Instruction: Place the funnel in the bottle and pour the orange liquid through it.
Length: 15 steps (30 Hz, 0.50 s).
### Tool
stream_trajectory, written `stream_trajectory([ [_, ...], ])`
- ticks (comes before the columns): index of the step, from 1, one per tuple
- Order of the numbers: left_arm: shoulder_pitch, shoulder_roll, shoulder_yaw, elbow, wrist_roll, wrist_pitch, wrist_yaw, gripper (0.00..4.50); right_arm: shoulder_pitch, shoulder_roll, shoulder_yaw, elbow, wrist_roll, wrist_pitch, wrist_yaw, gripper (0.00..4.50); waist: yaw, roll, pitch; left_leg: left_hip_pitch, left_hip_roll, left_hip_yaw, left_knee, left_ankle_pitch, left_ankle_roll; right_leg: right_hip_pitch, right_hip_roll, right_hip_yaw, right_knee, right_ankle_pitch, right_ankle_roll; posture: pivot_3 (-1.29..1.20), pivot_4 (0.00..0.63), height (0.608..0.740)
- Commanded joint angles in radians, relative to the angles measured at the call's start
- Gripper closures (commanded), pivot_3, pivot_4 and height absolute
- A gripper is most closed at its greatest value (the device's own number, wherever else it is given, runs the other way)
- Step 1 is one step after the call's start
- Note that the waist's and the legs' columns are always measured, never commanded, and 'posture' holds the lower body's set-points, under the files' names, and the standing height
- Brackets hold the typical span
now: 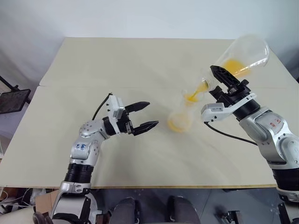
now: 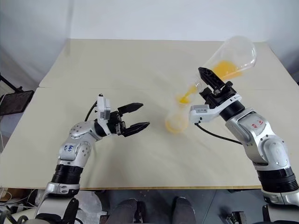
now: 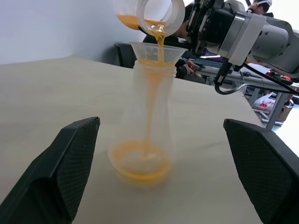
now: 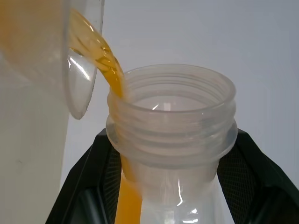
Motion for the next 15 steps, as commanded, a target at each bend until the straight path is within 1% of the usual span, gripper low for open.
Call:
stream_trajectory([
  [1, 0.009, -0.005, -0.004, -0.044, -0.015, -0.003, 0.005, 0.00, -0.014, -0.024, -0.031, -0.050, -0.031, 0.008, -0.043, 2.08, 0.000, 0.000, 0.000, 0.000, 0.000, 0.000, 0.000, 0.000, 0.000, 0.000, 0.000, 0.000, 0.000, 0.000, 0.000, 0.00, 0.150, 0.740],
  [15, 0.010, -0.013, 0.000, -0.044, -0.016, -0.010, 0.005, 0.00, -0.016, -0.028, -0.026, -0.046, -0.044, 0.004, -0.051, 2.08, 0.000, 0.000, 0.000, 0.000, 0.000, 0.000, 0.000, 0.000, 0.000, 0.000, 0.000, 0.000, 0.000, 0.000, 0.000, 0.00, 0.150, 0.740],
])
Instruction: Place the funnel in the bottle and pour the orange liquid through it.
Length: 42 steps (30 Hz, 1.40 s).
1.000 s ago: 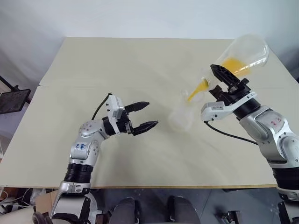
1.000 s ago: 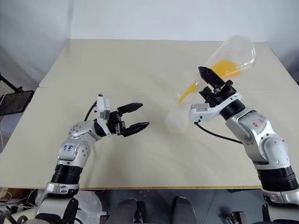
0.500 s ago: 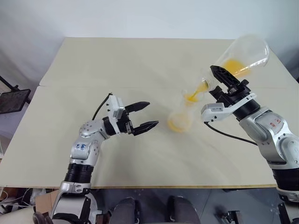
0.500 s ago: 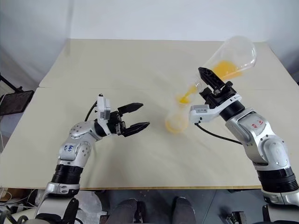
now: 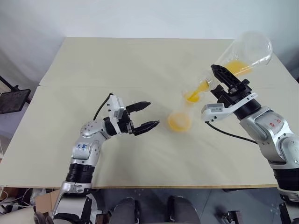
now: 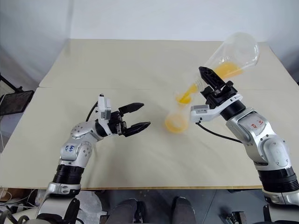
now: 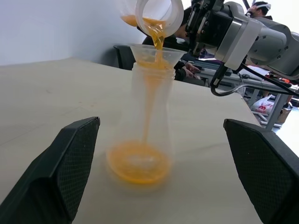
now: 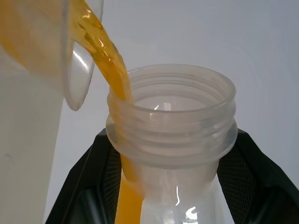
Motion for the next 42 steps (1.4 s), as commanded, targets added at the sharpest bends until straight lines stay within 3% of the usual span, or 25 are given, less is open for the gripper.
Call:
stream_trajectory([
  [1, 0.010, -0.002, 0.000, -0.044, -0.016, -0.009, 0.004, 0.00, -0.014, -0.019, -0.025, -0.044, 0.001, 0.001, -0.026, 2.08, 0.000, 0.000, 0.000, 0.000, 0.000, 0.000, 0.000, 0.000, 0.000, 0.000, 0.000, 0.000, 0.000, 0.000, 0.000, 0.00, 0.150, 0.740],
  [42, 0.022, -0.046, 0.000, -0.053, -0.017, -0.030, 0.024, 0.00, 0.005, -0.048, -0.026, -0.047, -0.041, -0.023, -0.054, 2.08, 0.000, 0.000, 0.000, 0.000, 0.000, 0.000, 0.000, 0.000, 0.000, 0.000, 0.000, 0.000, 0.000, 0.000, 0.000, 0.00, 0.150, 0.740],
])
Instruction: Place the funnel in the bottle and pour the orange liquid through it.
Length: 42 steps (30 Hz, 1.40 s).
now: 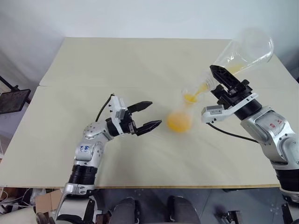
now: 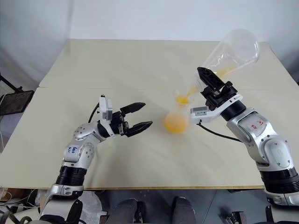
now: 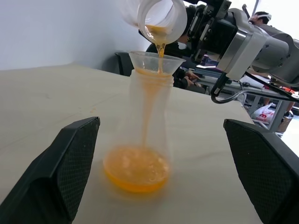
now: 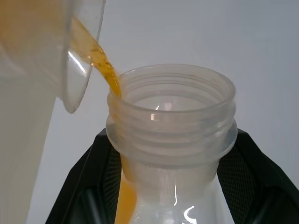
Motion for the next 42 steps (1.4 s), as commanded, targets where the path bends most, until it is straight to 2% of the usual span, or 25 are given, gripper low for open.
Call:
stream_trajectory([
  [1, 0.008, -0.005, -0.001, -0.038, -0.015, -0.022, 0.003, 0.00, -0.002, -0.026, -0.027, -0.025, 0.000, -0.003, -0.031, 2.08, 0.000, 0.000, 0.000, 0.000, 0.000, 0.000, 0.000, 0.000, 0.000, 0.000, 0.000, 0.000, 0.000, 0.000, 0.000, 0.00, 0.150, 0.740],
  [42, 0.008, -0.035, -0.006, -0.011, -0.007, -0.069, 0.018, 0.00, -0.040, -0.044, -0.010, 0.001, -0.041, -0.025, -0.103, 2.08, 0.000, 0.000, 0.000, 0.000, 0.000, 0.000, 0.000, 0.000, 0.000, 0.000, 0.000, 0.000, 0.000, 0.000, 0.000, 0.00, 0.150, 0.740],
])
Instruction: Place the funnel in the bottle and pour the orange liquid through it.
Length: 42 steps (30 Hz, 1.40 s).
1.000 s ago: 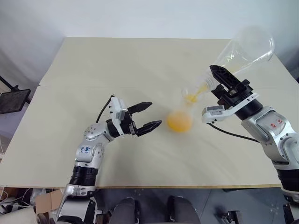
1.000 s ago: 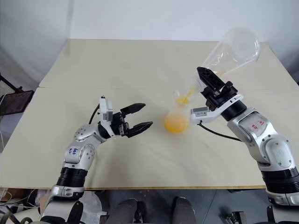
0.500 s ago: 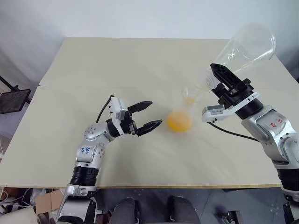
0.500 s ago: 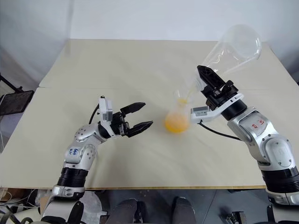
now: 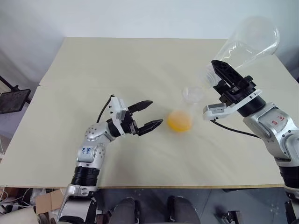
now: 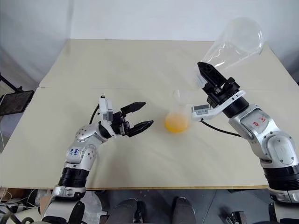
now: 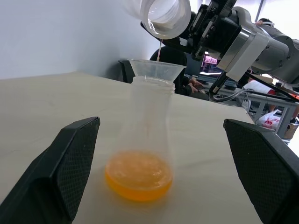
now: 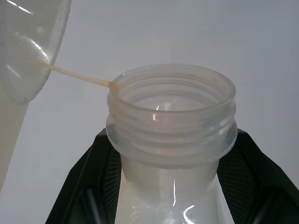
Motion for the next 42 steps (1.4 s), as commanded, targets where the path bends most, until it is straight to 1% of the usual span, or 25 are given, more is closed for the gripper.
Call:
stream_trajectory([
  [1, -0.004, -0.008, -0.005, -0.013, -0.007, -0.025, 0.001, 0.00, -0.009, -0.015, -0.010, -0.019, 0.001, -0.002, -0.023, 2.08, 0.000, 0.000, 0.000, 0.000, 0.000, 0.000, 0.000, 0.000, 0.000, 0.000, 0.000, 0.000, 0.000, 0.000, 0.000, 0.00, 0.150, 0.740],
  [6, -0.004, -0.015, -0.006, -0.006, -0.005, -0.036, 0.001, 0.00, 0.003, 0.003, -0.013, -0.027, 0.027, 0.009, -0.008, 2.08, 0.000, 0.000, 0.000, 0.000, 0.000, 0.000, 0.000, 0.000, 0.000, 0.000, 0.000, 0.000, 0.000, 0.000, 0.000, 0.00, 0.150, 0.740],
  [14, -0.005, -0.005, -0.004, -0.006, -0.006, -0.036, -0.001, 0.00, 0.023, 0.030, -0.005, -0.053, 0.014, 0.026, -0.006, 2.08, 0.000, 0.000, 0.000, 0.000, 0.000, 0.000, 0.000, 0.000, 0.000, 0.000, 0.000, 0.000, 0.000, 0.000, 0.000, 0.00, 0.150, 0.740],
  [17, -0.002, -0.005, -0.005, -0.009, -0.005, -0.035, 0.001, 0.00, 0.031, 0.054, -0.015, -0.059, 0.055, 0.040, 0.010, 2.08, 0.000, 0.000, 0.000, 0.000, 0.000, 0.000, 0.000, 0.000, 0.000, 0.000, 0.000, 0.000, 0.000, 0.000, 0.000, 0.00, 0.150, 0.740],
  [19, 0.000, -0.004, -0.005, -0.012, -0.007, -0.034, 0.001, 0.00, 0.037, 0.076, -0.027, -0.061, 0.110, 0.058, 0.034, 2.08, 0.000, 0.000, 0.000, 0.000, 0.000, 0.000, 0.000, 0.000, 0.000, 0.000, 0.000, 0.000, 0.000, 0.000, 0.000, 0.00, 0.150, 0.740],
  [24, 0.005, -0.001, -0.005, -0.017, -0.007, -0.030, 0.003, 0.00, 0.063, 0.127, -0.069, -0.095, 0.265, 0.118, 0.118, 2.08, 0.001, 0.000, 0.000, 0.000, 0.000, 0.000, 0.000, 0.000, 0.000, 0.000, 0.000, 0.000, 0.000, 0.000, 0.000, 0.00, 0.150, 0.740],
  [26, 0.006, 0.002, -0.004, -0.017, -0.007, -0.028, 0.002, 0.00, 0.074, 0.148, -0.091, -0.116, 0.336, 0.169, 0.166, 2.08, 0.001, 0.000, 0.000, 0.000, 0.000, -0.001, 0.000, 0.000, 0.000, 0.001, 0.000, -0.001, 0.000, 0.000, 0.000, 0.00, 0.150, 0.740],
  [27, 0.006, 0.005, -0.004, -0.017, -0.006, -0.028, 0.001, 0.00, 0.084, 0.171, -0.115, -0.129, 0.402, 0.216, 0.199, 2.08, 0.001, 0.000, 0.000, 0.000, 0.000, 0.000, 0.000, 0.000, 0.000, 0.001, 0.000, -0.001, 0.000, 0.000, 0.000, 0.00, 0.150, 0.740],
  [28, 0.004, 0.008, -0.003, -0.015, -0.006, -0.027, 0.000, 0.00, 0.085, 0.198, -0.155, -0.143, 0.473, 0.275, 0.226, 2.08, 0.001, 0.000, 0.000, 0.000, 0.000, -0.001, 0.000, 0.000, 0.000, 0.001, 0.000, -0.001, 0.000, 0.000, 0.000, 0.00, 0.150, 0.740],
  [31, -0.001, 0.014, -0.001, -0.010, -0.007, -0.026, -0.004, 0.00, 0.082, 0.236, -0.250, -0.176, 0.609, 0.388, 0.276, 2.08, 0.003, 0.000, 0.000, 0.000, 0.000, -0.001, 0.000, 0.000, 0.000, 0.001, 0.000, -0.001, 0.000, 0.000, 0.000, 0.00, 0.150, 0.740],
  [34, -0.009, 0.021, -0.004, 0.000, -0.009, -0.023, -0.011, 0.00, 0.068, 0.302, -0.389, -0.199, 0.880, 0.621, 0.363, 2.08, 0.004, 0.000, 0.000, 0.000, 0.000, -0.002, 0.000, 0.000, 0.000, 0.001, 0.000, -0.001, 0.000, 0.000, 0.000, 0.00, 0.150, 0.740],
  [36, -0.013, 0.022, -0.006, 0.005, -0.010, -0.023, -0.013, 0.00, 0.060, 0.320, -0.444, -0.210, 0.974, 0.727, 0.381, 2.08, 0.004, 0.000, 0.000, 0.000, 0.000, -0.003, 0.000, 0.000, 0.000, 0.002, 0.000, -0.002, 0.001, 0.000, 0.000, 0.00, 0.150, 0.740],
  [39, -0.020, 0.019, -0.011, 0.011, -0.009, -0.021, -0.017, 0.00, 0.041, 0.335, -0.548, -0.152, 1.109, 0.809, 0.373, 2.08, 0.002, 0.000, 0.000, 0.000, 0.000, -0.002, 0.000, 0.000, 0.000, 0.001, 0.000, -0.002, 0.001, 0.000, 0.000, 0.00, 0.150, 0.740],
  [42, -0.031, 0.016, -0.015, 0.022, -0.008, -0.022, -0.021, 0.00, 0.051, 0.332, -0.649, -0.027, 1.196, 0.742, 0.364, 2.08, 0.003, 0.000, 0.000, 0.000, -0.001, -0.002, 0.000, 0.000, 0.000, 0.001, 0.000, -0.002, 0.001, 0.000, 0.000, 0.00, 0.150, 0.740],
])
